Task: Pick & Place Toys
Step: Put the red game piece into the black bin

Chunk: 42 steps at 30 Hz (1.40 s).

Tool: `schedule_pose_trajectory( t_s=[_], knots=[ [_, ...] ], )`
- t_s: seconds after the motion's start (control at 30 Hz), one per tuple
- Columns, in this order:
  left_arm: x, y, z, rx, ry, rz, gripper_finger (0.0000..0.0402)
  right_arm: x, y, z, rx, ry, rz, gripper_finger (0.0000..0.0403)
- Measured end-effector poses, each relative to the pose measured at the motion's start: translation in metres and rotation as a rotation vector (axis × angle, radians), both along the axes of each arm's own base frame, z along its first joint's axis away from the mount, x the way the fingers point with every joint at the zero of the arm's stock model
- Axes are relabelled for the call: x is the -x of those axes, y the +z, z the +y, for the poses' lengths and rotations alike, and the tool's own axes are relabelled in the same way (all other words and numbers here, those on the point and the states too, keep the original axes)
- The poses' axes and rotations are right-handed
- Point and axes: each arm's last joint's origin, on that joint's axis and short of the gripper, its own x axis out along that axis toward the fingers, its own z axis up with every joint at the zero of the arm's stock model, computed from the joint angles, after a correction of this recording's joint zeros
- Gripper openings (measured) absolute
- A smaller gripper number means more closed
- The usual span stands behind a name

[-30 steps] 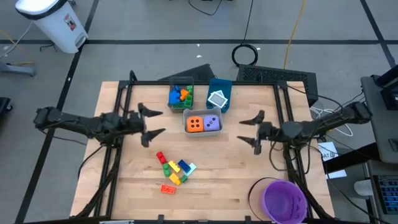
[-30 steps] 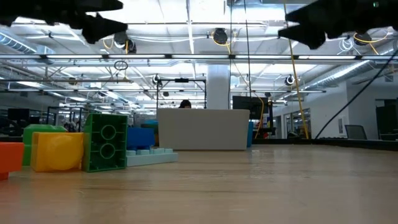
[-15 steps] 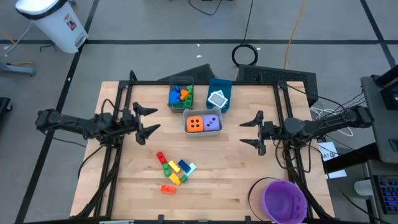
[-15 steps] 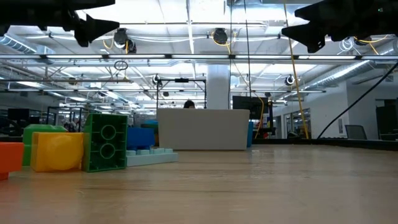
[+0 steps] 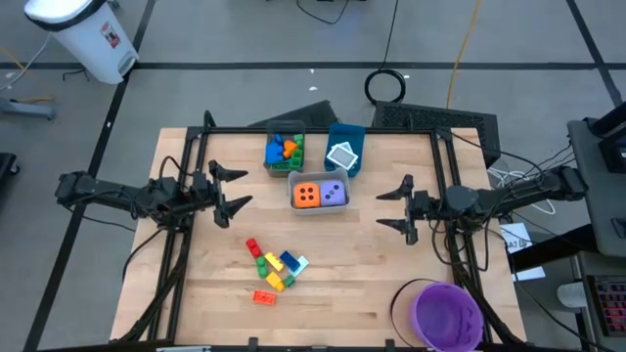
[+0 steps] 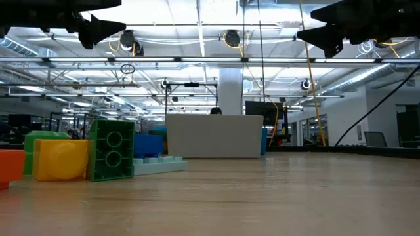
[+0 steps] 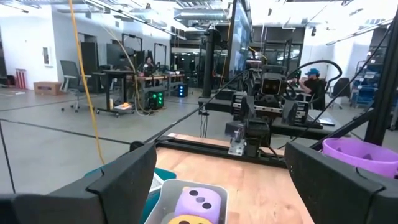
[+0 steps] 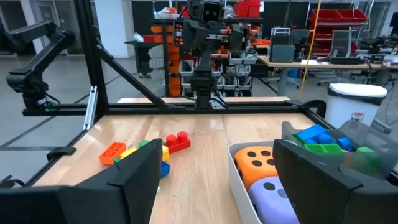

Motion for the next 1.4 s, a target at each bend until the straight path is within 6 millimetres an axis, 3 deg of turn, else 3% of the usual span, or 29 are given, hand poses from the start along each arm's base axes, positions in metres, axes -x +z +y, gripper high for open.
schedule_pose_trajectory(
  t_s=[1.4],
  knots=[
    [0.0000, 0.0000, -0.0001, -0.003, -0.002, 0.000, 0.0361, -0.0016, -0.0024, 0.0003, 0.020, -0.001, 0.020, 0.0279]
  ],
)
